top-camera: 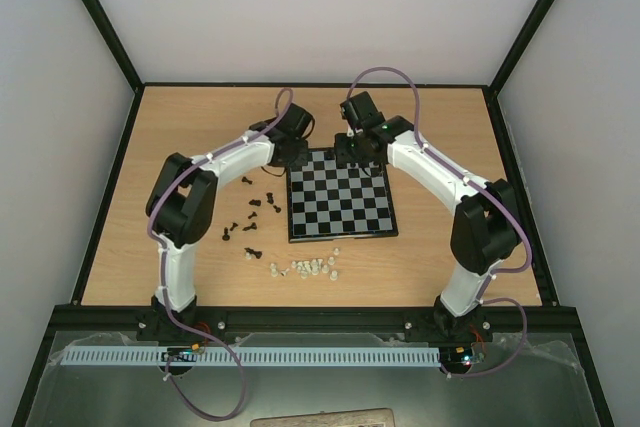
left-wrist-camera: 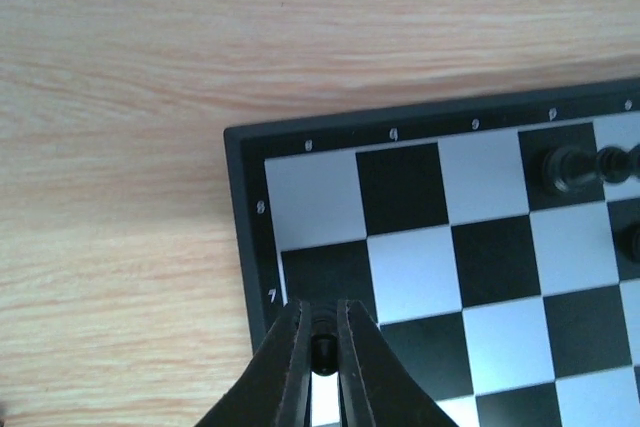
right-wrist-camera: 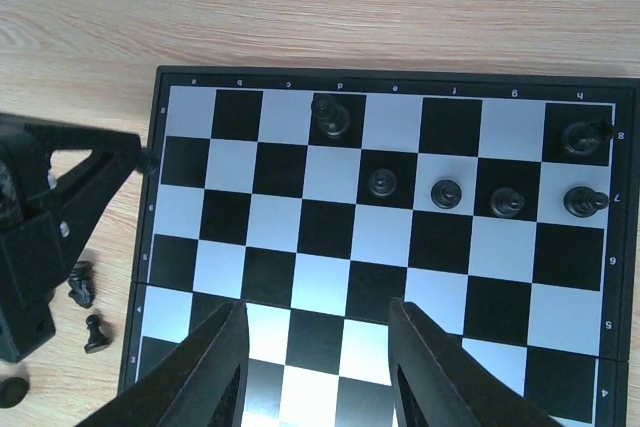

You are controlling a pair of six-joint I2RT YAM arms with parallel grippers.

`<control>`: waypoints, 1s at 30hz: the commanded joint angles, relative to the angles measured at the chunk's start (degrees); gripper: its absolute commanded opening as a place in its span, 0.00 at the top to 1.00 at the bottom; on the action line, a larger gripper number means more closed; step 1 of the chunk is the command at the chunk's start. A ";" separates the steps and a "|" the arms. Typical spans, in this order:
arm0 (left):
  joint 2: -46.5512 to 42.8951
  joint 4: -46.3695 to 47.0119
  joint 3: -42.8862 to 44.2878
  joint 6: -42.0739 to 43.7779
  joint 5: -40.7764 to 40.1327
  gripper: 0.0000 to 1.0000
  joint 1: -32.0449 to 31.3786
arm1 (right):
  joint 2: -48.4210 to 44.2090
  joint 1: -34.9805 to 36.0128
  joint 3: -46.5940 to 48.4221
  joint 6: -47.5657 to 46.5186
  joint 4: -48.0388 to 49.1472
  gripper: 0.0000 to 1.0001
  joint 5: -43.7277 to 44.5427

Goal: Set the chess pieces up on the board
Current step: Place the chess piece on the chessboard.

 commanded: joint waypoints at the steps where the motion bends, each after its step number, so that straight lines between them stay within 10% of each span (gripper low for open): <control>1: 3.16 -2.49 3.94 0.26 -2.75 0.97 -0.28 | -1.21 -0.21 -0.70 0.70 -0.64 0.61 -0.27; 30: 11.86 -4.84 13.06 0.33 -5.77 0.94 0.08 | -1.12 -0.18 -1.30 0.72 -0.03 0.61 -1.59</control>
